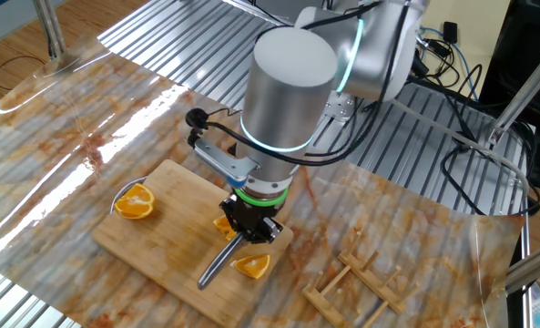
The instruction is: Chop the orange
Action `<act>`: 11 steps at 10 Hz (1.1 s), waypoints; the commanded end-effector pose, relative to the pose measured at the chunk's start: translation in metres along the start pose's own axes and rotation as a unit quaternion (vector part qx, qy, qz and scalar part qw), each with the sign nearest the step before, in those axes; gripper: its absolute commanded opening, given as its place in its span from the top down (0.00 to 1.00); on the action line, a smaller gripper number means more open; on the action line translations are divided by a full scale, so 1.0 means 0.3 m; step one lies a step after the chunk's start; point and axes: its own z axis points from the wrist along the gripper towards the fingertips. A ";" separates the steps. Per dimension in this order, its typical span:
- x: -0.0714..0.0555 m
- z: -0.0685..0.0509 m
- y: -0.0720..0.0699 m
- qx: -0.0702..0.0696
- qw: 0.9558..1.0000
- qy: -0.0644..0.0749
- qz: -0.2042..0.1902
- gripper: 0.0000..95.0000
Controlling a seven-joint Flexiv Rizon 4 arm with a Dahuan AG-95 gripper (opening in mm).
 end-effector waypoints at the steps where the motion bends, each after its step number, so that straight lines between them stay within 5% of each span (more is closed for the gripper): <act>1: -0.013 -0.016 -0.009 -0.001 1.000 0.004 -0.002 1.00; 9: -0.023 -0.044 -0.052 -0.001 1.000 0.004 -0.008 1.00; 11: -0.023 -0.046 -0.051 -0.030 0.999 0.013 0.031 1.00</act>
